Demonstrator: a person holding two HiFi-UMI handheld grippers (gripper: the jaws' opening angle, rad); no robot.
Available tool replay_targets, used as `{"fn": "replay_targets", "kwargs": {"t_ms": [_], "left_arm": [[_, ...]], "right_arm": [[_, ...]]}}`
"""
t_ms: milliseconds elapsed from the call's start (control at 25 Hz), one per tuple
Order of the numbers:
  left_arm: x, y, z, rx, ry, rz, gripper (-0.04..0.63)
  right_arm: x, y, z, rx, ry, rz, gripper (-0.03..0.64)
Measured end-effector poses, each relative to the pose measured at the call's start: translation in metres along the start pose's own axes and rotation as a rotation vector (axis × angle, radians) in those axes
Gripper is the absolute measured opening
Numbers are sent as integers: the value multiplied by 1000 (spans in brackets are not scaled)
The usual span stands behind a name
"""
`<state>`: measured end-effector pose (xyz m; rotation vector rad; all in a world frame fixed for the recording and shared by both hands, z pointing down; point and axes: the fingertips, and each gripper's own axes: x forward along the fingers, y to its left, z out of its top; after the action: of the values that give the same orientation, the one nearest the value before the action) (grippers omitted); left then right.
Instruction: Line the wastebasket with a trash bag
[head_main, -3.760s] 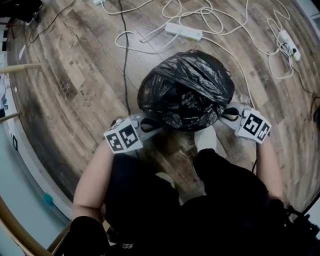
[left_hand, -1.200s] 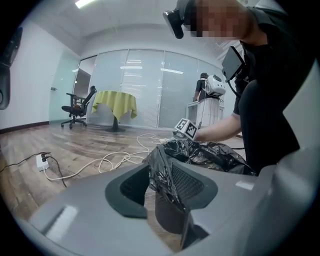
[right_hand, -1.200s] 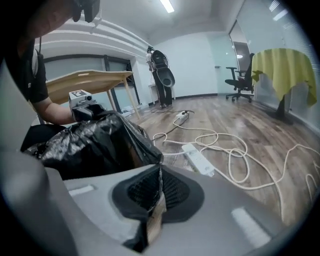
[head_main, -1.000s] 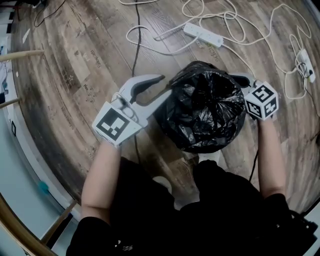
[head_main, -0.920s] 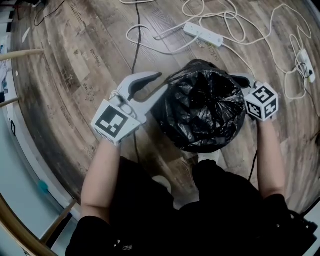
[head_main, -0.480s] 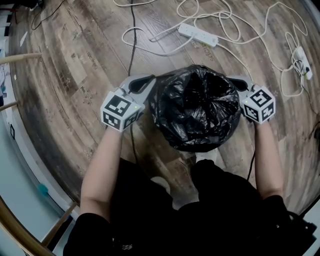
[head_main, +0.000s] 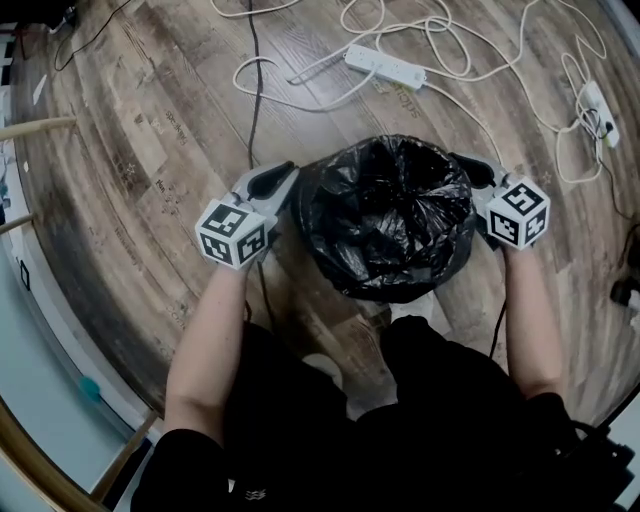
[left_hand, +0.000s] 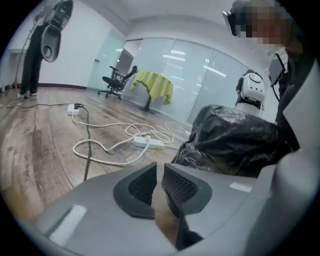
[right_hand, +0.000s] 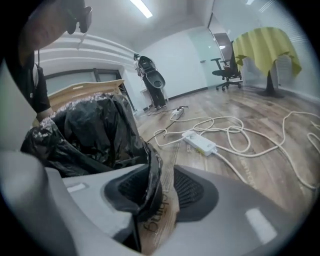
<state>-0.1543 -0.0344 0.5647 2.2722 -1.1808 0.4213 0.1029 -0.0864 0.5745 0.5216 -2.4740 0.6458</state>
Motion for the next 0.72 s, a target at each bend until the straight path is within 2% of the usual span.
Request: {"fn": "replay_targets", "kwargs": {"t_ms": [40, 120, 280, 360, 520, 720], "left_arm": [[-6, 6, 6, -19, -30, 23, 62], [-19, 16, 21, -44, -95, 69, 78], [-49, 23, 69, -52, -265, 125, 70], [-61, 16, 93, -25, -336, 137, 61], [-70, -19, 129, 65, -403, 160, 27], [-64, -54, 138, 125, -400, 122, 20]], "right_arm": [[-6, -4, 3, 6, -9, -22, 158], [-23, -15, 14, 15, -62, -84, 169], [-72, -30, 59, 81, -326, -227, 170], [-90, -25, 80, 102, -436, -248, 169], [-103, -4, 105, 135, -505, -179, 169], [-117, 6, 106, 393, -589, 82, 169]]}}
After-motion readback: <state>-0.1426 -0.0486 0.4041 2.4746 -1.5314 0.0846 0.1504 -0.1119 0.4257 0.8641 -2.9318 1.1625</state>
